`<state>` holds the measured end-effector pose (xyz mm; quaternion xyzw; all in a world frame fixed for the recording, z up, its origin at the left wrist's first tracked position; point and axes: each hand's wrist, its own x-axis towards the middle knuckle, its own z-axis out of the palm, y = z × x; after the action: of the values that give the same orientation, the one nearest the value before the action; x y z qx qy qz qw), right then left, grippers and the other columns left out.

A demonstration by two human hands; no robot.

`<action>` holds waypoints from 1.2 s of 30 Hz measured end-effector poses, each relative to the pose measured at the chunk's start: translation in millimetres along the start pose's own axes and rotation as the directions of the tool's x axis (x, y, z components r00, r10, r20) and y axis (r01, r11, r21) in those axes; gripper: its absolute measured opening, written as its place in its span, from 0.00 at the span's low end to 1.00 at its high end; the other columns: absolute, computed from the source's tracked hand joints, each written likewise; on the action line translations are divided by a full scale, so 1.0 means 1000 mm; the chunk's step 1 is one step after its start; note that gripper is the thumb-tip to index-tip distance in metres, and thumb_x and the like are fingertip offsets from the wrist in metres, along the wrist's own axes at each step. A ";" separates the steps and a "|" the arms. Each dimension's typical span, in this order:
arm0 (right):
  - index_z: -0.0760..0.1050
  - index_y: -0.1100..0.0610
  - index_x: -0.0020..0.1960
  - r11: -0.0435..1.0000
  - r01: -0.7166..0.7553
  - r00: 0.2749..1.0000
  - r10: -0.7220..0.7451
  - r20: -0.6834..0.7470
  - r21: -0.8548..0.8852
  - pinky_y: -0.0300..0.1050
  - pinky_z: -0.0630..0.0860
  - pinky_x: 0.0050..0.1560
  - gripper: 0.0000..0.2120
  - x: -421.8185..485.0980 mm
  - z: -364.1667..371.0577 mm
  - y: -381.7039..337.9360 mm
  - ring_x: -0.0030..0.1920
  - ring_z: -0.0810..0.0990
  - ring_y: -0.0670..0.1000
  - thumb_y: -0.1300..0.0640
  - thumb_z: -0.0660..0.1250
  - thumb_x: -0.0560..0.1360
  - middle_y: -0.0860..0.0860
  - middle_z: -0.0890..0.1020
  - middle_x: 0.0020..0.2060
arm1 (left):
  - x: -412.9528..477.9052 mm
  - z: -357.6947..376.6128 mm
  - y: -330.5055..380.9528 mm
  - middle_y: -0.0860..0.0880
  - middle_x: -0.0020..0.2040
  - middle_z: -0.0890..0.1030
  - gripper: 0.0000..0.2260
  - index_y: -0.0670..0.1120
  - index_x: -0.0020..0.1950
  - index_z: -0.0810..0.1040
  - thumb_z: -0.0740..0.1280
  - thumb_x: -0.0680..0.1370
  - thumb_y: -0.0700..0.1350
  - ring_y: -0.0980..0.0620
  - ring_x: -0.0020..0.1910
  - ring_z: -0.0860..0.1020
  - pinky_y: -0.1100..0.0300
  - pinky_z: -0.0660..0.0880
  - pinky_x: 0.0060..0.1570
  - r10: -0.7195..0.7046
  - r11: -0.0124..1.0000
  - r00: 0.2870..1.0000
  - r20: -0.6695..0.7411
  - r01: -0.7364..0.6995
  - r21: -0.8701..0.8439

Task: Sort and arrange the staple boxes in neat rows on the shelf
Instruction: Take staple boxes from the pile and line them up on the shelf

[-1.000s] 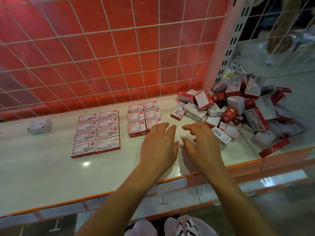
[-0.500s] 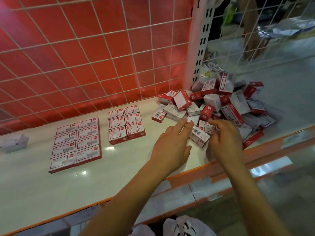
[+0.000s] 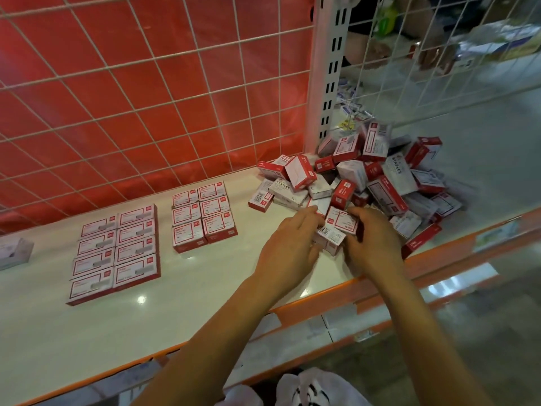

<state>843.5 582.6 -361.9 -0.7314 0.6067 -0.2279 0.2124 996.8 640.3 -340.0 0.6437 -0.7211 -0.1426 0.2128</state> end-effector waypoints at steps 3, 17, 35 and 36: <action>0.74 0.57 0.64 1.000 0.003 1.000 -0.003 0.012 0.031 0.48 0.69 0.55 0.20 -0.003 -0.003 -0.001 0.60 0.72 0.56 0.59 0.70 0.72 0.56 0.77 0.57 | 0.000 0.000 -0.002 0.50 0.61 0.76 0.13 0.50 0.62 0.72 0.65 0.79 0.50 0.52 0.56 0.74 0.64 0.70 0.51 -0.018 0.996 1.000 -0.013 0.017 -0.086; 0.58 0.41 0.73 0.998 0.040 0.985 -0.033 0.171 -0.040 0.46 0.74 0.47 0.35 -0.010 -0.007 -0.010 0.56 0.75 0.53 0.39 0.68 0.70 0.51 0.74 0.58 | -0.022 -0.017 -0.028 0.56 0.58 0.78 0.11 0.56 0.56 0.69 0.67 0.77 0.51 0.59 0.49 0.77 0.70 0.76 0.45 -0.162 0.936 0.983 0.086 0.181 -0.302; 0.61 0.49 0.73 0.994 0.059 0.913 -0.015 0.408 -0.096 0.40 0.72 0.46 0.41 -0.003 -0.024 -0.020 0.52 0.73 0.48 0.41 0.75 0.65 0.49 0.73 0.56 | -0.040 -0.028 -0.045 0.55 0.61 0.72 0.29 0.53 0.68 0.70 0.69 0.71 0.63 0.60 0.53 0.68 0.72 0.69 0.46 -0.201 0.980 0.971 0.132 0.201 0.011; 0.58 0.46 0.73 0.995 0.056 0.904 -0.014 0.427 -0.087 0.41 0.72 0.50 0.41 -0.004 -0.024 -0.020 0.55 0.72 0.49 0.45 0.75 0.66 0.50 0.70 0.60 | -0.040 -0.027 -0.045 0.54 0.62 0.72 0.30 0.53 0.69 0.69 0.70 0.71 0.62 0.59 0.56 0.70 0.69 0.71 0.50 -0.209 0.978 0.969 0.134 0.209 0.016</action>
<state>844.2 588.9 -330.9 -0.7837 0.5427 -0.0367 0.2998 1052.4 676.0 -343.3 0.7053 -0.6621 -0.2069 0.1466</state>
